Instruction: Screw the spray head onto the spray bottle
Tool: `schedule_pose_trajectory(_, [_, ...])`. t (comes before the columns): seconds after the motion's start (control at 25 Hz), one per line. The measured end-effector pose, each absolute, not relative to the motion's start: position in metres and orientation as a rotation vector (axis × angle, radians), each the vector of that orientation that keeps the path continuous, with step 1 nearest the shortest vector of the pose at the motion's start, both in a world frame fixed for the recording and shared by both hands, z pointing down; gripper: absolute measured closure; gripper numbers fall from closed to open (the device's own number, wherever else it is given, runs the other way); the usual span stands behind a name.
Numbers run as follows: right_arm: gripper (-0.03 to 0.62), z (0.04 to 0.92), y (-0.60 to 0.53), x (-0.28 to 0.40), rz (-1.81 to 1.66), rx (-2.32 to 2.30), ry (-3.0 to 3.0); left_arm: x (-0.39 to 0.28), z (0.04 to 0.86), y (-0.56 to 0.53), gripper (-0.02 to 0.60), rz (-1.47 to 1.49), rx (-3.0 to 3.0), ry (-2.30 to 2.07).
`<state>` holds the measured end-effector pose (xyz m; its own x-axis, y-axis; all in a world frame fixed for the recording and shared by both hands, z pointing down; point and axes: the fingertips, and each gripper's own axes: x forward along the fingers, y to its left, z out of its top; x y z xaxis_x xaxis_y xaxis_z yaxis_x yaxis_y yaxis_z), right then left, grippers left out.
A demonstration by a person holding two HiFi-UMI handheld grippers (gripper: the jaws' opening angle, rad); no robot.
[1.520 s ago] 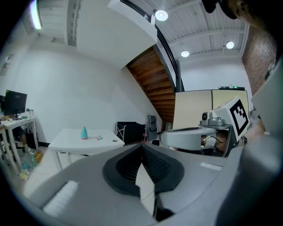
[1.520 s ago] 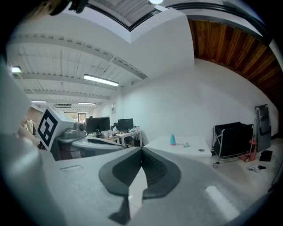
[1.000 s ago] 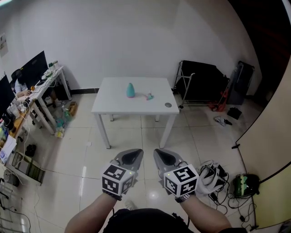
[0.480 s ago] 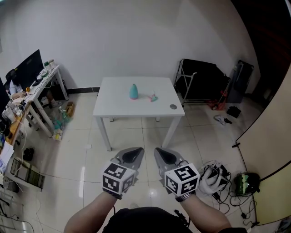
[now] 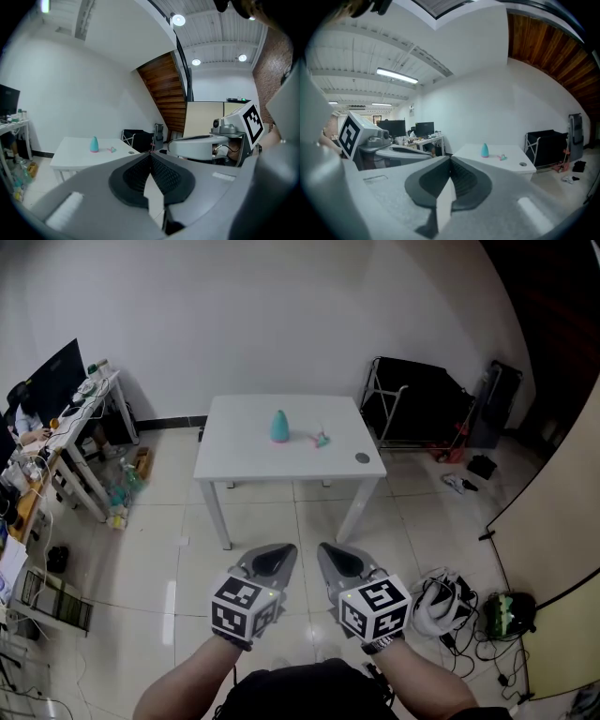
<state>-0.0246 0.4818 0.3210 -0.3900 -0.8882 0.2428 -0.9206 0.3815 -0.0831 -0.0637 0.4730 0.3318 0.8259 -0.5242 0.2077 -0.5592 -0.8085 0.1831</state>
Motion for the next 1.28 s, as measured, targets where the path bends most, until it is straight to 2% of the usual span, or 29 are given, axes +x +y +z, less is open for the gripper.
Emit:
schedule_pose_trajectory(0.56, [0.603, 0.33, 0.436, 0.001, 0.339, 1.606, -2.51, -0.042, 0.342, 0.43, 0.566, 0.257, 2.747, -0.884])
schedule_pose_trajectory(1.28, [0.603, 0.354, 0.341, 0.097, 0.426, 1.522, -2.555, 0.051, 0.363, 0.336, 0.566, 0.352, 2.684, -0.971])
